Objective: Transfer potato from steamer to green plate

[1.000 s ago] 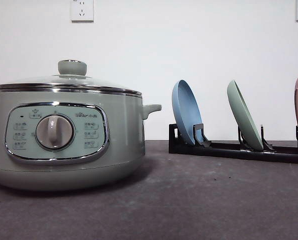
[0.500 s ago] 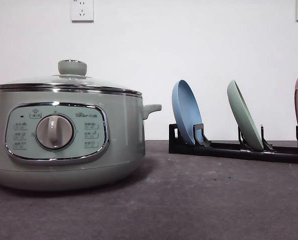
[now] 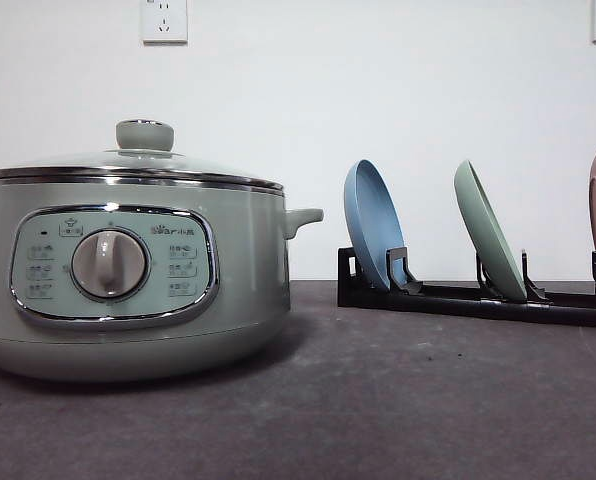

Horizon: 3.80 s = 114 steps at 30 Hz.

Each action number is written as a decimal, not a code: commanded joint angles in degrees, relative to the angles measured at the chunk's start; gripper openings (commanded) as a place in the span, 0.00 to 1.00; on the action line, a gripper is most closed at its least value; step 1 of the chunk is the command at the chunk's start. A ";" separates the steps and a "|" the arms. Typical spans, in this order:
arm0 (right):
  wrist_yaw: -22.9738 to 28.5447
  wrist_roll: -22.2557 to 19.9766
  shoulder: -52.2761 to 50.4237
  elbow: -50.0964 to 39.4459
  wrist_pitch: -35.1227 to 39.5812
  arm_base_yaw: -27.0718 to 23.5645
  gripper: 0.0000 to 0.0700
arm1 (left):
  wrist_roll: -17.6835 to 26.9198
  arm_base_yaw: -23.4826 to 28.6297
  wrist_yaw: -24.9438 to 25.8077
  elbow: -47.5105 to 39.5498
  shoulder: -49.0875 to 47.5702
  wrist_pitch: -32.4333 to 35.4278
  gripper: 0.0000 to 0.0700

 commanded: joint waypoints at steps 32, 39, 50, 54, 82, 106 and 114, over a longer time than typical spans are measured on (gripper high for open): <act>5.51 7.29 56.07 41.77 5.65 6.41 0.74 | 0.63 -0.11 0.20 1.31 0.26 0.28 0.85; 10.37 7.50 63.72 43.80 10.08 8.52 0.74 | 0.63 -0.11 0.20 1.31 0.26 0.24 0.85; 15.45 7.50 70.89 43.80 13.43 9.51 0.71 | 0.63 -0.11 0.20 1.31 0.26 0.22 0.85; 15.41 7.50 72.89 43.80 14.22 9.81 0.62 | 0.63 -0.11 0.20 1.31 0.26 0.22 0.85; 15.83 7.50 69.60 45.64 13.95 10.21 0.01 | 0.68 -0.11 0.20 1.31 0.31 -0.12 0.85; 26.28 -5.40 45.59 45.14 -15.48 26.49 0.00 | 0.77 -0.11 0.17 1.31 0.31 -0.09 0.85; 34.87 -5.43 43.27 35.55 -20.65 38.84 0.00 | 0.85 -0.11 0.17 1.31 0.31 -0.09 0.85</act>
